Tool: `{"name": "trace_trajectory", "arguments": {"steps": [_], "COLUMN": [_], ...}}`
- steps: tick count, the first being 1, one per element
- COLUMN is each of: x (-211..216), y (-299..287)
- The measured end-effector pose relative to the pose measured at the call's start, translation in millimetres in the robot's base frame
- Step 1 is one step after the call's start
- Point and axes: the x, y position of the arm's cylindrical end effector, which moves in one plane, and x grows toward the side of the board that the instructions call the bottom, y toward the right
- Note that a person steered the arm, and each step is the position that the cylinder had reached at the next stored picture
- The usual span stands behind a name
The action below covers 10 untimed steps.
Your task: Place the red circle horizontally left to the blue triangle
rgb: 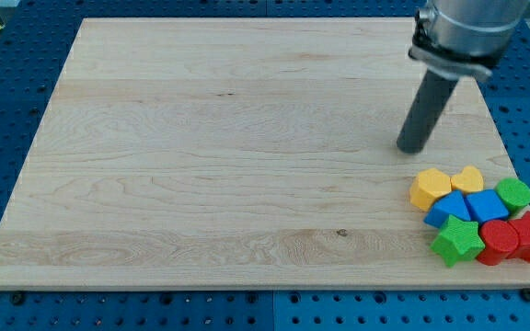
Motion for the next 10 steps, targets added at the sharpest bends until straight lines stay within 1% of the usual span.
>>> {"name": "trace_trajectory", "arguments": {"steps": [1,2,4,5,7,8,9,10], "x": [-29,19,31,79,140,165,177,182], "y": [63,158,164,162,148,138,133,108]}}
